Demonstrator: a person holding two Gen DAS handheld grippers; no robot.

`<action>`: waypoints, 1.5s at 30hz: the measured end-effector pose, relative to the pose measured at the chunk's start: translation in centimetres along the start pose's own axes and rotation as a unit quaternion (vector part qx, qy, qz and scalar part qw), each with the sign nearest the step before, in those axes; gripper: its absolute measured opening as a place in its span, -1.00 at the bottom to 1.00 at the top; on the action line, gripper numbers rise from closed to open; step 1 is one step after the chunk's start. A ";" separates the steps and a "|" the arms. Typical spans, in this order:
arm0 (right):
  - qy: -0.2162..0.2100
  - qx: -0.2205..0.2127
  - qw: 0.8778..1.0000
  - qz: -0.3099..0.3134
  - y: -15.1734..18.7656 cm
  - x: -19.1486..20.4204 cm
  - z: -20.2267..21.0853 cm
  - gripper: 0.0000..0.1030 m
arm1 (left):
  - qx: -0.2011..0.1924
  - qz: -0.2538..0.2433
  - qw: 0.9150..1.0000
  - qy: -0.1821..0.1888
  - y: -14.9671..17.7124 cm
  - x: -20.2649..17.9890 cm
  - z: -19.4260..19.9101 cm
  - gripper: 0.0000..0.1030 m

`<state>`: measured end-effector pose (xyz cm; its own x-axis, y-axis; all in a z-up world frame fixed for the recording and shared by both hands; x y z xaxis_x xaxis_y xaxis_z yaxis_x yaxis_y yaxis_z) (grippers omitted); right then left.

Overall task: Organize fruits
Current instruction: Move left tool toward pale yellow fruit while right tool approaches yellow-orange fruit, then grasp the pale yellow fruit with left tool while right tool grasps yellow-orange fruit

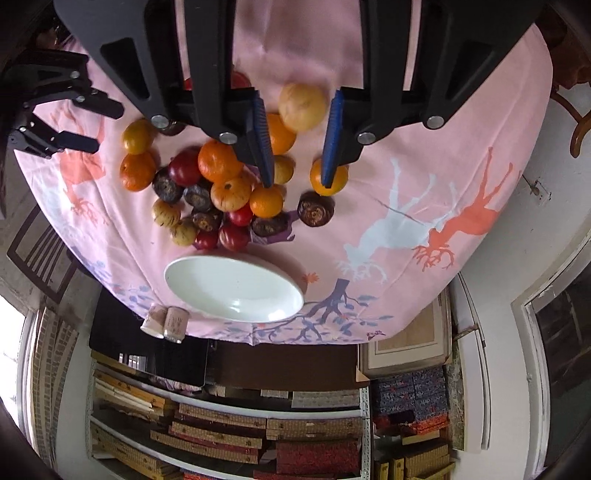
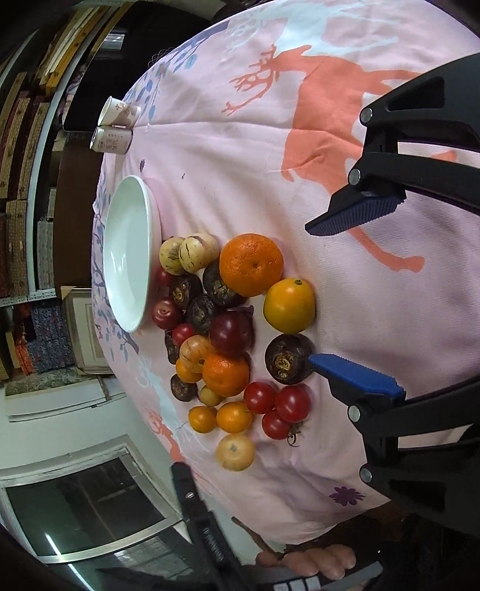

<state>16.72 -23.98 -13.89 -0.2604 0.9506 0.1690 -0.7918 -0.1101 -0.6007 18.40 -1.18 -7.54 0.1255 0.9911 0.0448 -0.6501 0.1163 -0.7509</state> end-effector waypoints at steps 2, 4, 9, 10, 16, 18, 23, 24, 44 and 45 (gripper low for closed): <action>-0.001 0.003 1.000 0.009 -0.5 0.3 -0.5 0.20 | -0.008 0.000 1.000 0.006 -0.8 0.1 0.2 -0.51; 0.003 0.009 1.000 0.001 -0.5 0.2 -0.9 0.12 | -0.011 -0.009 1.000 0.012 -1.5 0.0 0.1 -0.51; -0.004 0.004 0.999 -0.043 -0.3 -0.3 -2.1 -0.04 | -0.010 -0.037 0.999 0.032 -1.8 0.2 -1.0 -0.51; -0.001 0.005 0.999 -0.049 -0.3 -0.2 -2.4 -0.04 | -0.007 -0.041 0.998 0.036 -1.6 0.6 -1.3 -0.51; 0.015 -0.001 0.998 -0.061 -0.6 0.4 -3.8 -0.04 | 0.006 -0.033 0.999 0.034 -0.3 5.6 -2.0 -0.51; 0.023 0.001 0.998 -0.055 -0.7 0.5 -3.9 -0.11 | 0.008 -0.030 0.999 0.029 0.3 7.4 -1.3 -0.51; 0.017 -0.011 0.998 -0.057 -0.4 0.4 -3.6 -0.26 | 0.044 -0.066 0.997 0.024 3.1 9.3 -1.0 -0.47; 0.017 -0.018 0.998 -0.058 -0.3 0.4 -3.3 -0.26 | 0.048 -0.073 0.996 0.020 3.6 9.3 -1.1 -0.42; -0.025 -0.067 0.997 -0.040 0.9 0.1 -1.1 -0.26 | 0.047 -0.088 0.995 -0.023 5.6 4.8 -4.9 -0.11; -0.027 -0.067 0.997 -0.039 0.9 0.1 -1.1 -0.26 | 0.048 -0.090 0.995 -0.023 5.6 4.6 -5.0 -0.04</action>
Point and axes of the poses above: each gripper's, at about its wrist camera, not at the fingertips, and z roughly against the way its jaws point, x to its left, y to its underside, the point moved 2 cm from there along -z, roughly the way its jaws point, and after that the axes turned 4 degrees about -z, right-handed, at the moved point
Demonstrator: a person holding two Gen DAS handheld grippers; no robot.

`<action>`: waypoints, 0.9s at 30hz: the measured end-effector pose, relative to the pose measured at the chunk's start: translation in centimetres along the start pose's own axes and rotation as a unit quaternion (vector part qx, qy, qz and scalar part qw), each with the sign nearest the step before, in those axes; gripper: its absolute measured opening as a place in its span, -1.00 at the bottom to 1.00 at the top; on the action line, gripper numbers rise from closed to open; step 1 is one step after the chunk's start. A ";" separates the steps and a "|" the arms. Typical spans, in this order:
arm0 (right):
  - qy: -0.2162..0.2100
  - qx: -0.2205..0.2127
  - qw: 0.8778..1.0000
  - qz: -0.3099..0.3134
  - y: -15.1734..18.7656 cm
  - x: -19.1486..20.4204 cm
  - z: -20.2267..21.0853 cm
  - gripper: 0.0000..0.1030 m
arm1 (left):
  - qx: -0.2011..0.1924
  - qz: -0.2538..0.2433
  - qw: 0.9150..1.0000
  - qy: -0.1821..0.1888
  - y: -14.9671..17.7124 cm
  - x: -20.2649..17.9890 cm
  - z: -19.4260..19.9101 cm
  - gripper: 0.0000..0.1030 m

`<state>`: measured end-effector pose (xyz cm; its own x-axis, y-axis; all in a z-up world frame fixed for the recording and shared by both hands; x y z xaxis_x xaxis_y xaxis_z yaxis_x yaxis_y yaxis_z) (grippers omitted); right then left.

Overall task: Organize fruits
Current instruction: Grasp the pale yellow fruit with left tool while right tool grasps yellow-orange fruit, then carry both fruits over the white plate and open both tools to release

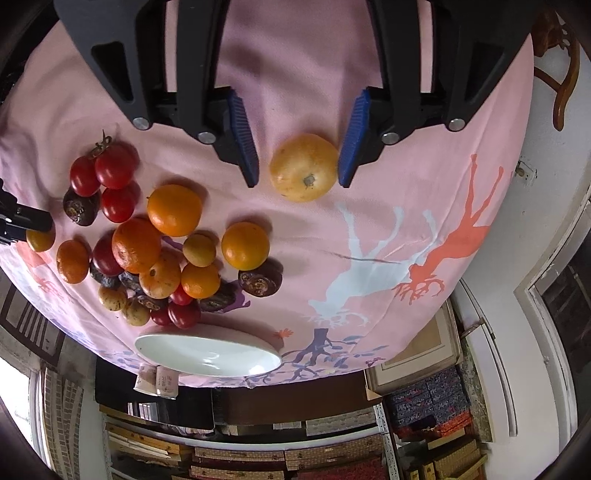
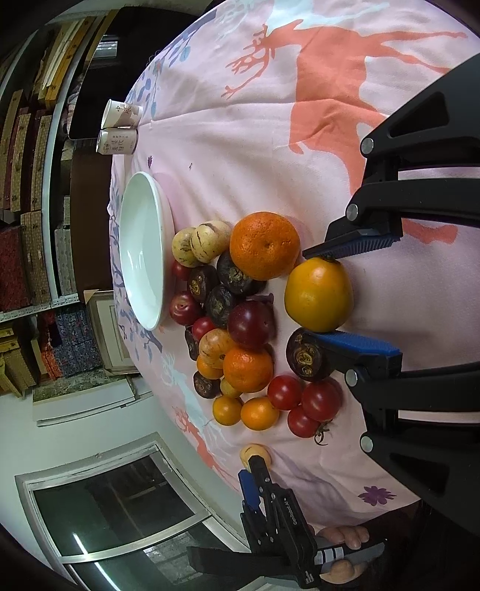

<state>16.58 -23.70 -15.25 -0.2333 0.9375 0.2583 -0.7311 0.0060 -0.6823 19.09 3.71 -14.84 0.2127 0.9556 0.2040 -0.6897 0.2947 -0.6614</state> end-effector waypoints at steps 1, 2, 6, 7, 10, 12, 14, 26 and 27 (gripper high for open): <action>-0.002 0.000 1.000 0.001 0.0 0.0 0.0 -0.26 | 0.001 -0.004 1.000 0.000 0.0 -0.3 -0.1 0.12; -0.004 0.000 1.000 0.001 0.1 0.0 0.0 -0.26 | 0.004 -0.012 1.000 0.000 0.0 -0.6 -0.4 0.33; -0.012 -0.002 1.000 -0.001 0.1 -0.2 0.1 -0.26 | 0.018 -0.002 1.000 -0.023 0.4 -0.3 -1.2 0.24; -0.014 -0.002 1.000 -0.001 0.1 -0.2 0.1 -0.26 | 0.020 0.017 1.000 -0.018 0.4 0.5 -1.3 0.09; -0.018 0.001 1.000 0.000 0.3 -0.4 -0.1 -0.26 | 0.027 0.051 0.998 -0.006 0.5 2.1 -1.6 -0.20; -0.018 0.006 1.000 0.001 0.4 -0.4 -0.3 -0.26 | 0.032 0.061 0.998 -0.006 0.8 2.5 -1.9 -0.24; -0.018 0.011 1.000 0.002 0.5 -0.3 -0.6 -0.26 | 0.030 0.064 0.997 -0.008 0.9 2.5 -1.8 -0.25; -0.038 -0.037 0.999 0.000 -2.8 -0.1 4.1 -0.26 | -0.032 0.063 0.997 0.034 -2.7 1.1 3.3 -0.25; -0.035 -0.047 0.998 0.002 -3.6 -0.3 4.7 -0.26 | -0.039 0.060 0.997 0.042 -3.7 0.8 3.7 -0.25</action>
Point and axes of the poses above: each gripper's, at about its wrist camera, not at the fingertips, and z roughly against the way its jaws point, x to its left, y to its underside, the point moved 2 cm from there along -z, roughly the way its jaws point, and after that the axes turned 4 degrees about -z, right-handed, at the moved point
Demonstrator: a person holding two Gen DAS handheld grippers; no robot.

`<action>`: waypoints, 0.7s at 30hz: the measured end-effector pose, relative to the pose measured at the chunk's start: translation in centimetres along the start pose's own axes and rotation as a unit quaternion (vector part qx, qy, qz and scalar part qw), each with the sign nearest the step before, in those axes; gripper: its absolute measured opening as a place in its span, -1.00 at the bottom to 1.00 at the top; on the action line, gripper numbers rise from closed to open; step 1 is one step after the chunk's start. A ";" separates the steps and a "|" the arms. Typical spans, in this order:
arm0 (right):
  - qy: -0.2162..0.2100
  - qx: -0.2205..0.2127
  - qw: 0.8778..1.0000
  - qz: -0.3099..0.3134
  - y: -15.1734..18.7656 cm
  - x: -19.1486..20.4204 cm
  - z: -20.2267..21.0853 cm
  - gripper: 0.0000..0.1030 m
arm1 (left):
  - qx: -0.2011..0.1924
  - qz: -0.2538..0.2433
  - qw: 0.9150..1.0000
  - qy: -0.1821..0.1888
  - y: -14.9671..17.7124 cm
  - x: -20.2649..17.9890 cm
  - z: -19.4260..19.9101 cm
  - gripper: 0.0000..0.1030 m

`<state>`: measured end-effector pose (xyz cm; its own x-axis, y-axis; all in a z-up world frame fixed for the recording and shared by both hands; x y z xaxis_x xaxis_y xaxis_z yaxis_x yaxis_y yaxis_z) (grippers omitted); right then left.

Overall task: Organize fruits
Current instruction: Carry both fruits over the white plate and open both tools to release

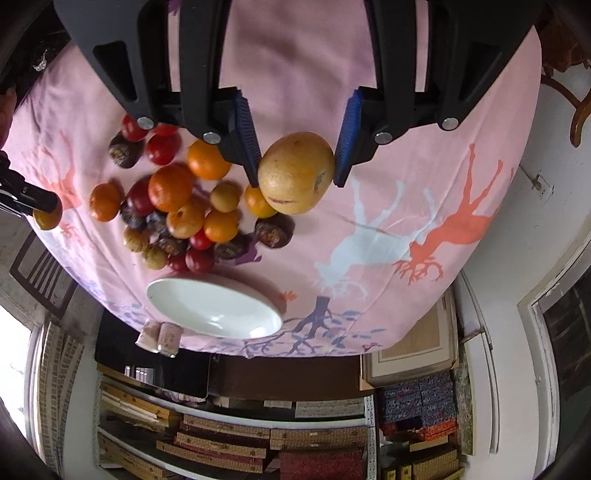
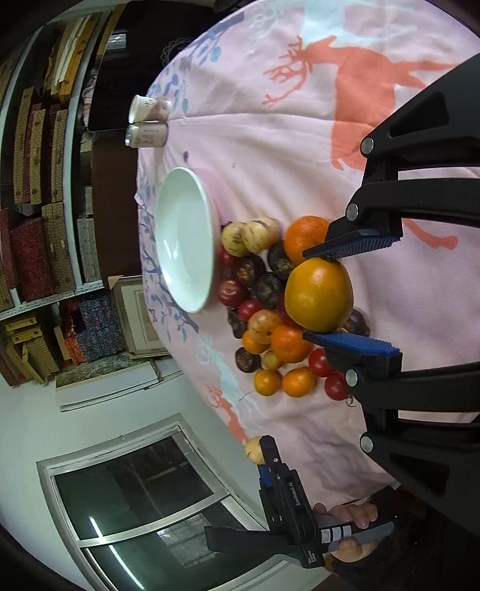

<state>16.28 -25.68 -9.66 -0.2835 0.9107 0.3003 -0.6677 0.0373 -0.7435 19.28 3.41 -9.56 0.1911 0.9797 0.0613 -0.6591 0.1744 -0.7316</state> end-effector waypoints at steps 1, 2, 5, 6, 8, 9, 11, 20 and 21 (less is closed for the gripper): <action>0.006 -0.010 1.000 0.002 -1.1 -0.3 0.5 -0.26 | -0.004 -0.003 1.000 0.004 -0.9 -0.3 0.1 -0.25; 0.013 -0.020 1.000 0.001 -2.2 -0.8 0.9 -0.26 | -0.008 -0.004 1.000 0.009 -1.9 -0.7 0.0 -0.25; 0.023 -0.039 0.999 -0.003 -5.4 -2.2 1.0 -0.26 | -0.021 -0.008 0.999 0.033 -5.7 -2.2 -0.6 -0.25; 0.025 -0.041 0.999 -0.005 -6.4 -2.6 0.7 -0.26 | -0.025 -0.009 0.999 0.039 -7.1 -2.7 -1.1 -0.25; 0.025 -0.041 0.999 0.002 -8.6 -3.1 -0.4 -0.26 | -0.029 -0.012 0.998 0.052 -9.5 -3.6 -2.5 -0.25; 0.031 -0.041 0.999 0.004 -9.6 -3.3 -1.2 -0.26 | -0.028 -0.013 0.998 0.055 -10.8 -4.1 -3.5 -0.25; 0.035 -0.033 0.999 0.003 -11.7 -4.0 -3.5 -0.26 | -0.019 -0.013 0.998 0.061 -13.4 -4.8 -6.4 -0.25; 0.041 0.039 0.998 -0.041 -16.3 -7.5 -16.9 -0.25 | 0.077 0.021 0.995 0.064 -18.1 -6.0 -21.4 -0.25; 0.047 0.043 0.997 -0.039 -16.4 -7.5 -17.9 -0.25 | 0.083 0.023 0.994 0.064 -18.1 -5.9 -22.3 -0.25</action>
Point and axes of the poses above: each gripper's, at about its wrist camera, not at the fingertips, and z roughly against the way its jaws point, x to its left, y to its underside, the point moved 2 cm from there along -z, roughly the way its jaws point, and after that the axes turned 4 degrees about -z, right-handed, at the moved point
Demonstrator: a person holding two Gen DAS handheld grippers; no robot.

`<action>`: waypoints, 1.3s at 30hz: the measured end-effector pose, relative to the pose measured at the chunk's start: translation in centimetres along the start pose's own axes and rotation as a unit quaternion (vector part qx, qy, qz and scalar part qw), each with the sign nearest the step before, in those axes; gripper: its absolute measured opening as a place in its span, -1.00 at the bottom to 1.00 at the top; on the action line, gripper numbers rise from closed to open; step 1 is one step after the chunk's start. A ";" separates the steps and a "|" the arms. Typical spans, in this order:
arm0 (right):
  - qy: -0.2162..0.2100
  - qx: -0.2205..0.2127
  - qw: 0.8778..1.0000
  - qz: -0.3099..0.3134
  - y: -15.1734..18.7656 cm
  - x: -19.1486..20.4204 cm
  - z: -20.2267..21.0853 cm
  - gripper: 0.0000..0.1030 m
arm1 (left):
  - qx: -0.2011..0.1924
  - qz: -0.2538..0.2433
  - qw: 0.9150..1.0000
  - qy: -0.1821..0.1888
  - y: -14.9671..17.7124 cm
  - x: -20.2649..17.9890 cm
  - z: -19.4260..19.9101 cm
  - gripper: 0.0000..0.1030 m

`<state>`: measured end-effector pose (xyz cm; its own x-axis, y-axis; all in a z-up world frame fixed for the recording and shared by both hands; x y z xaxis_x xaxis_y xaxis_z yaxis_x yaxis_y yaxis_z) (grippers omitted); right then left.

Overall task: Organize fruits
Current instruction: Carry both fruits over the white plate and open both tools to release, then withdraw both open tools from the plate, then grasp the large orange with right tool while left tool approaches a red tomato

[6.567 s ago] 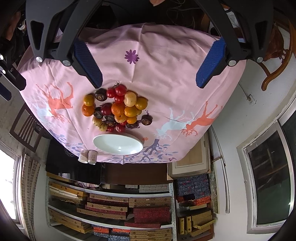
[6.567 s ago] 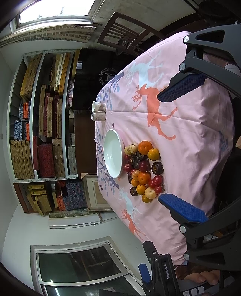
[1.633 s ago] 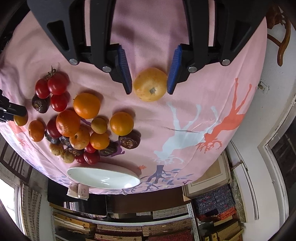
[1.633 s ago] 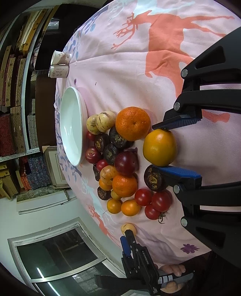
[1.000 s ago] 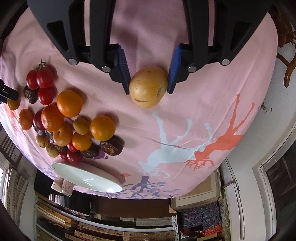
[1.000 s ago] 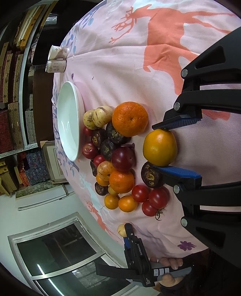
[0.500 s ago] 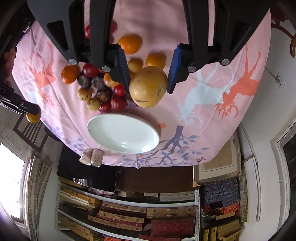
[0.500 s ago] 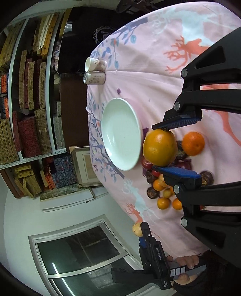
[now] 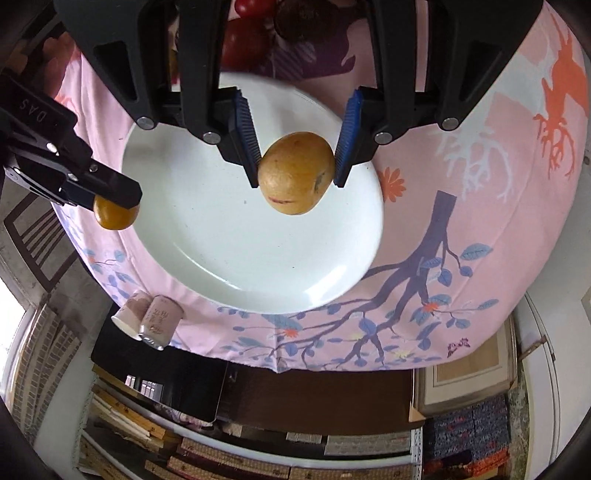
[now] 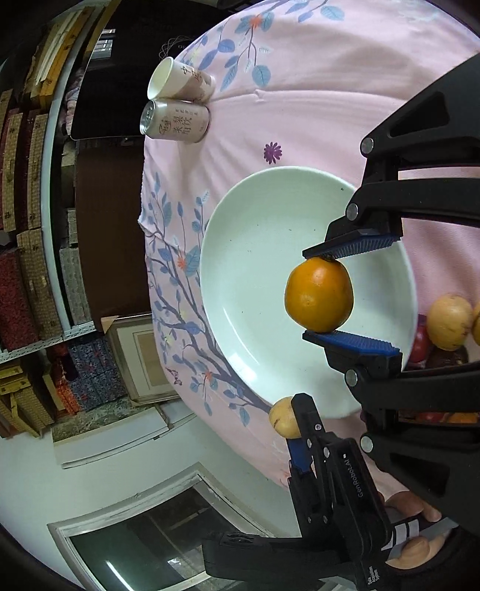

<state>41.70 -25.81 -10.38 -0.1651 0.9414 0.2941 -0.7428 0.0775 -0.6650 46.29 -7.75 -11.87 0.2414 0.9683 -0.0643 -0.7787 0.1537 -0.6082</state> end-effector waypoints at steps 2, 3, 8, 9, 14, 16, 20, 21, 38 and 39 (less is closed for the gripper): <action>0.021 -0.008 1.000 0.017 -0.5 0.3 -1.1 0.15 | 0.007 0.002 1.000 0.001 -0.5 0.2 -1.3 -0.24; 0.037 -0.023 0.999 0.021 -0.6 0.3 -0.9 0.44 | 0.005 0.005 1.000 0.004 -0.8 0.3 -1.3 -0.24; 0.042 -0.073 0.996 0.021 -1.2 0.4 2.6 0.44 | -0.060 0.012 0.998 0.005 -0.7 1.3 3.2 0.62; 0.041 -0.078 0.996 0.019 -1.1 0.3 3.4 0.44 | -0.079 0.009 0.997 0.011 -0.7 1.3 4.6 0.69; 0.030 -0.080 0.996 0.001 1.0 -0.2 7.5 0.44 | -0.096 0.006 0.995 0.022 -0.1 0.7 9.0 0.77; 0.033 -0.074 0.997 0.000 2.9 -0.4 9.2 0.44 | -0.087 -0.019 0.996 0.014 1.7 -0.1 10.6 0.77; 0.041 -0.050 0.998 0.012 7.8 -0.6 11.9 0.44 | -0.082 -0.084 0.993 -0.010 7.6 -1.4 13.9 0.77; 0.042 -0.043 0.998 0.019 9.5 -0.5 12.4 0.44 | -0.083 -0.094 0.992 -0.013 9.0 -1.6 14.4 0.77; 0.058 -0.009 0.997 0.054 18.5 3.4 11.1 0.44 | -0.068 -0.144 0.986 -0.050 24.3 -3.9 17.1 0.78; 0.061 -0.007 0.997 0.051 18.4 3.3 10.9 0.44 | -0.068 -0.150 0.985 -0.054 24.5 -4.1 17.1 0.78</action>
<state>20.35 -24.82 -14.14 -0.1587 0.9774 0.1394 -0.7166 -0.0169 -0.6972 16.32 -4.58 -13.04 0.3795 0.9001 0.2138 -0.5950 0.4145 -0.6886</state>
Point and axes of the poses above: each gripper's, at about its wrist camera, not at the fingertips, and z roughly against the way its jaws point, x to its left, y to its underside, the point moved 2 cm from there along -z, roughly the way its jaws point, and after that the axes turned 4 degrees about -z, right-handed, at the moved point
